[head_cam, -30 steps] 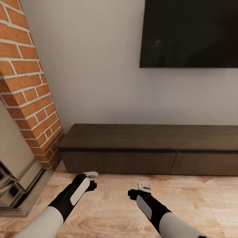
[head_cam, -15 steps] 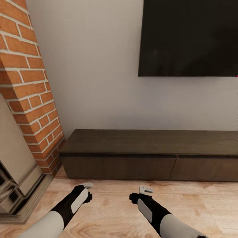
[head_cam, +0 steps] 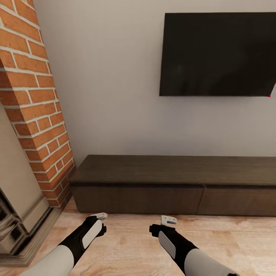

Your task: Place each of the two pumpkins and all three candles from the living room inside a cabinet in the living room (use any cabinet), then make sure every cabinet is closed, and position the cauldron so it is next to a table in the living room.

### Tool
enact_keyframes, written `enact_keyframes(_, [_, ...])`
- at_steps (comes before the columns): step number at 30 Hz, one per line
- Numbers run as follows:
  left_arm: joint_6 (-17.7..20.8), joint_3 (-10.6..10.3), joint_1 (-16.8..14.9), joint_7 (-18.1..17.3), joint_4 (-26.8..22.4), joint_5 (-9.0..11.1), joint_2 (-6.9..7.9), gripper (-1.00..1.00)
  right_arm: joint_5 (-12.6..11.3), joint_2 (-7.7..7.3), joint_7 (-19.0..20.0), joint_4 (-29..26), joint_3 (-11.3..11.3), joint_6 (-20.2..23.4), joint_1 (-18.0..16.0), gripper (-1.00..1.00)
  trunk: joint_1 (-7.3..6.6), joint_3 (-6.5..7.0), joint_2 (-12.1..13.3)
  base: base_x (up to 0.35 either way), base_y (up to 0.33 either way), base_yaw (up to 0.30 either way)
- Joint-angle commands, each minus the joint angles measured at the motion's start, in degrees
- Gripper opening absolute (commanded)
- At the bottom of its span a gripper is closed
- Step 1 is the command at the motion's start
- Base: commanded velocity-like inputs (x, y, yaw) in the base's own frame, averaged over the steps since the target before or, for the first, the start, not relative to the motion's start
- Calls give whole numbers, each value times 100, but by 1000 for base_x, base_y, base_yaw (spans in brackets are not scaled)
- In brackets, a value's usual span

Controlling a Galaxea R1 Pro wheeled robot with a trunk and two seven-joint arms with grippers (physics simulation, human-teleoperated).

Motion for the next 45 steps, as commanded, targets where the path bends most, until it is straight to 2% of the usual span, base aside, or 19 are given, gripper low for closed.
enact_keyframes(1, [16, -30, -4, 44, -8, 38, 5, 100, -36, -3, -46, 11, 48, 24, -4, 100, -24, 12, 39, 0, 0, 0])
enact_keyframes(16, [-172, -61, -4, 44, -8, 38, -5, 100, -27, -5, -32, 72, 48, 4, -4, 100, -353, 282, 641, 0, 0, 0])
enact_keyframes(27, [-179, -61, -4, 44, -8, 38, -4, 100, -18, -2, -37, 72, 48, -186, 22, 100, -595, 479, 1082, -71, 0, 0])
enact_keyframes(45, [-186, -61, -4, 44, -8, 19, -4, 100, -18, -1, -38, 72, 48, -197, 23, 100, -990, 801, 1804, -54, 0, 0])
